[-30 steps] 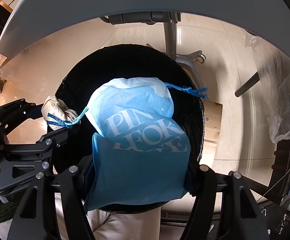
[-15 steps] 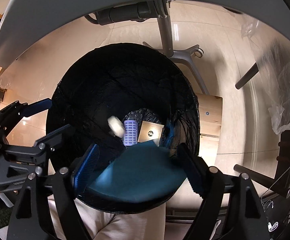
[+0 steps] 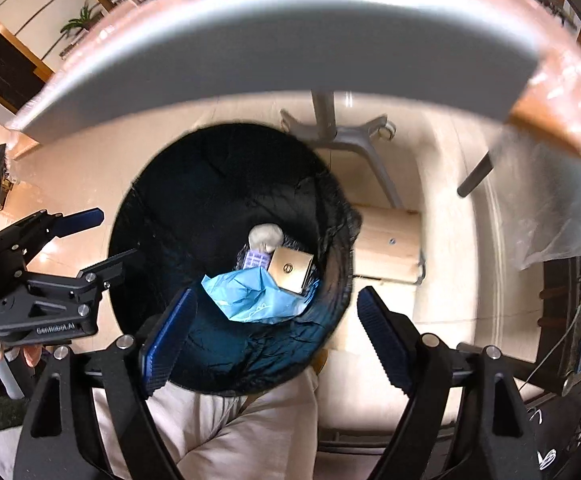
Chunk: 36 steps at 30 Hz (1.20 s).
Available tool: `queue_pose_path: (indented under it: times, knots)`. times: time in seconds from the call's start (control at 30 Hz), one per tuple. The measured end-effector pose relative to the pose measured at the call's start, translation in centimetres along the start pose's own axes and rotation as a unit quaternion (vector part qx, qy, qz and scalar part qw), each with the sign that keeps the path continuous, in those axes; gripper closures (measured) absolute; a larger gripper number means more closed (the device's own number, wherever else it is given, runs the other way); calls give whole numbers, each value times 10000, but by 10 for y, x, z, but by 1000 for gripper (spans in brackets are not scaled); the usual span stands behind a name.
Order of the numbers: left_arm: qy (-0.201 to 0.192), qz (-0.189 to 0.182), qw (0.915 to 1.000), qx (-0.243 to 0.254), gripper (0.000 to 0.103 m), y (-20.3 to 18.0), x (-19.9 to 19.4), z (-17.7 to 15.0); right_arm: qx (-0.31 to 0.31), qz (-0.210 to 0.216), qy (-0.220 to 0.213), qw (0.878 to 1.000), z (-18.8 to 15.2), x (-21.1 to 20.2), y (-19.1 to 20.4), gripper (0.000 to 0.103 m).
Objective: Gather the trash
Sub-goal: 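Open both grippers to drop the bag and bundle into the bin, then raise both empty tools back over the table, then grasp the yellow cup with the right gripper while the left gripper grasps the white medicine box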
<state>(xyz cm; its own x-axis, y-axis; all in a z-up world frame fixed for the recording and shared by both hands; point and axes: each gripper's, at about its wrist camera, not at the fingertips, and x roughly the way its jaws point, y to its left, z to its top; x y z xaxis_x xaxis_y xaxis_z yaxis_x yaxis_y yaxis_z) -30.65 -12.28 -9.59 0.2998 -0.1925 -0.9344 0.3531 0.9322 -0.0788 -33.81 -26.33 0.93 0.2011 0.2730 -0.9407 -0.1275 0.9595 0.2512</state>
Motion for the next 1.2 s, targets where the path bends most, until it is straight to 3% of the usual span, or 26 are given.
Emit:
queue_pose_path:
  times: [0.13, 0.23, 0.3, 0.4, 0.47, 0.63, 0.83, 1.2]
  knots:
    - [-312, -114, 9994, -77, 18, 5, -36, 1, -180, -88, -536, 9984, -2, -48, 3, 20]
    - [-814, -235, 9964, -29, 18, 3, -80, 4, -456, -272, -1176, 9916, -1, -88, 13, 10]
    - [-1198, -337, 9922, 27, 18, 3, -109, 10, -522, -338, -1461, 9873, 6, -103, 17, 10]
    - [-1848, -295, 9823, 53, 2, 11, -148, 32, -549, -270, -1841, 9810, 27, -119, 23, 8]
    - [-2026, -278, 9789, -16, 2, 20, -154, 50, -573, -244, -1919, 9794, 43, -117, 29, 7]
    - [-1870, -234, 9815, -331, 2, 57, -134, 102, -592, -236, -1873, 9802, 89, -94, 43, 7]
    - [-1436, -707, 9843, -738, 2, 92, -96, 158, -430, -140, -1575, 9865, 124, -60, 50, 7]
    - [-1029, -1042, 9881, -461, 2, 101, -52, 211, 162, -64, -1396, 9901, 157, -31, 42, 7]
